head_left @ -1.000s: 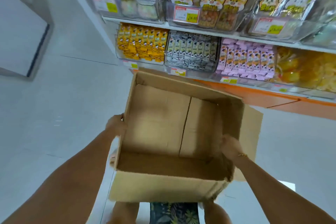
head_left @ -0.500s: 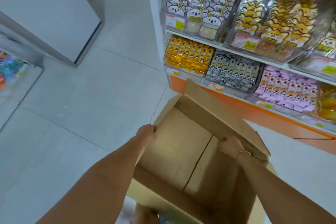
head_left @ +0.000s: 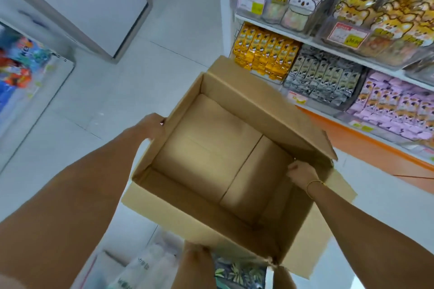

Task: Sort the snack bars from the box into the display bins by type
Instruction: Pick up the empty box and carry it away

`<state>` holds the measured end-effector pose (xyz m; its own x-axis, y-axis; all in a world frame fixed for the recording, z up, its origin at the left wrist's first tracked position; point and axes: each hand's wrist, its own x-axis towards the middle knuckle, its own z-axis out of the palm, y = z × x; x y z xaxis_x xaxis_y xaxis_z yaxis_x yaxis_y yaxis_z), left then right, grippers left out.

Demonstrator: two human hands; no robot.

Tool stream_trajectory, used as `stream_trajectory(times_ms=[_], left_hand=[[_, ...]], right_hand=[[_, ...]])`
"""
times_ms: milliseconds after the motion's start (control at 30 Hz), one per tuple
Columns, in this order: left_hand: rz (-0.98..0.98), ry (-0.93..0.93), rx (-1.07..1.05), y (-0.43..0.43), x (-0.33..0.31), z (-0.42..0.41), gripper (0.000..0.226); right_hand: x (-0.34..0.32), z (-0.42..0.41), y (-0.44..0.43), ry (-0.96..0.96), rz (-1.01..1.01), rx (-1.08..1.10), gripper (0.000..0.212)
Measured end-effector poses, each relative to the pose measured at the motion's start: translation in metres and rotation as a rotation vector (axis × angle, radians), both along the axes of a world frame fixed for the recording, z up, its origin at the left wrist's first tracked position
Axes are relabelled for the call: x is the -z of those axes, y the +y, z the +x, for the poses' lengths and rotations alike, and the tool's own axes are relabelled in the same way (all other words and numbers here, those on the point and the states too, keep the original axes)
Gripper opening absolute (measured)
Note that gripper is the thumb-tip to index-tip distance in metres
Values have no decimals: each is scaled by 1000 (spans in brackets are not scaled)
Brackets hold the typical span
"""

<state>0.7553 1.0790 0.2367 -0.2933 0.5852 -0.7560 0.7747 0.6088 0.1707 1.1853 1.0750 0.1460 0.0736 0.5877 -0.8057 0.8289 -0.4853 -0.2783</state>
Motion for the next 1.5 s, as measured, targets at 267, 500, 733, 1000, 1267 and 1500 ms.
stream_trajectory(times_ms=[267, 500, 733, 1000, 1267, 1500], left_hand=[[54, 164, -281, -35, -99, -144, 38], [130, 98, -666, -106, -143, -284, 33], [197, 51, -898, -164, -171, -381, 23], [626, 308, -1196, -232, -159, -410, 41], [338, 437, -1703, -249, -103, -393, 54], [277, 179, -2343, -229, 25, -351, 66]], right_hand=[[-49, -91, 38, 46, 226, 22, 35], [-73, -219, 65, 214, -95, -147, 80], [-94, -366, 95, 156, 61, -255, 67], [-163, -520, 174, 436, -15, -339, 46], [-180, -656, 227, 559, -106, -495, 59], [-187, -768, 223, 561, -193, -654, 53]])
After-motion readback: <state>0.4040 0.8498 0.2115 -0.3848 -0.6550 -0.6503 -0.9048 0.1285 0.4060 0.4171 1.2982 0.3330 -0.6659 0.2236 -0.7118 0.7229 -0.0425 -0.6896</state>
